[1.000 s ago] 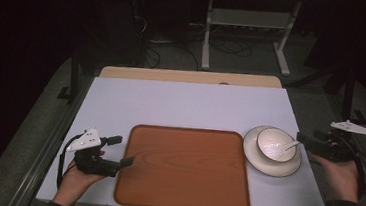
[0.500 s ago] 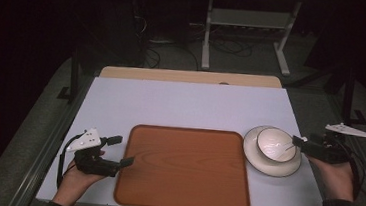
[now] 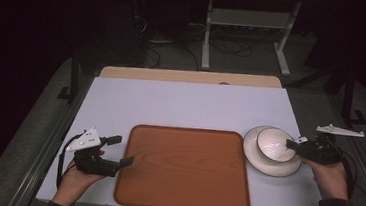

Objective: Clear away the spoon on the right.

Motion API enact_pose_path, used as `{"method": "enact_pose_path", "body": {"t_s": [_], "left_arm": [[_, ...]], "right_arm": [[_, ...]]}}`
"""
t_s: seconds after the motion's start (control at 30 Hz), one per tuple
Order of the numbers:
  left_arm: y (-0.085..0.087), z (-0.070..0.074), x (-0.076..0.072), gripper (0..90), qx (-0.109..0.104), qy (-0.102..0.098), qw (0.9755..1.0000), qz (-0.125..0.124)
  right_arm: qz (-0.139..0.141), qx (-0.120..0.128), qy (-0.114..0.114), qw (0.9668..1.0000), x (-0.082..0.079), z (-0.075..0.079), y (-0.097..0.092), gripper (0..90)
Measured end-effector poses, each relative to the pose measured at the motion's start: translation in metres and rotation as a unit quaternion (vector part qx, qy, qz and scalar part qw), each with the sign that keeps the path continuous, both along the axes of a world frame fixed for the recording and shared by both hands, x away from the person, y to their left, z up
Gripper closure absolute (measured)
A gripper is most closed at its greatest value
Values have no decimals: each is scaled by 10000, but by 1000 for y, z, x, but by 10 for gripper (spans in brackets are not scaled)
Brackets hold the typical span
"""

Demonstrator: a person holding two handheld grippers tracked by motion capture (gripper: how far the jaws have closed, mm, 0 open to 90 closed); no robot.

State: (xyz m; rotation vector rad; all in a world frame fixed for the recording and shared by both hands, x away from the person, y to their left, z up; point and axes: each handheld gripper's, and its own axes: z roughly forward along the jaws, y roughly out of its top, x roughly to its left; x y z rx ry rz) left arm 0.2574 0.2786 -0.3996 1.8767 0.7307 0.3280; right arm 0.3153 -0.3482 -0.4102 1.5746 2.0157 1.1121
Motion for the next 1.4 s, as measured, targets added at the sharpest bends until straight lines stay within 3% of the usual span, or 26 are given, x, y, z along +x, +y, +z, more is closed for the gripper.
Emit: {"method": "enact_pose_path", "body": {"t_s": [0.67,1.4], "left_arm": [[1,0,0,130,10,-10,10000,14],[1,0,0,130,14,-8,10000,15]], "right_arm": [[155,39,-454,9988,-4,20,10,628],[454,180,-704,9963,-5,37,20,775]]}}
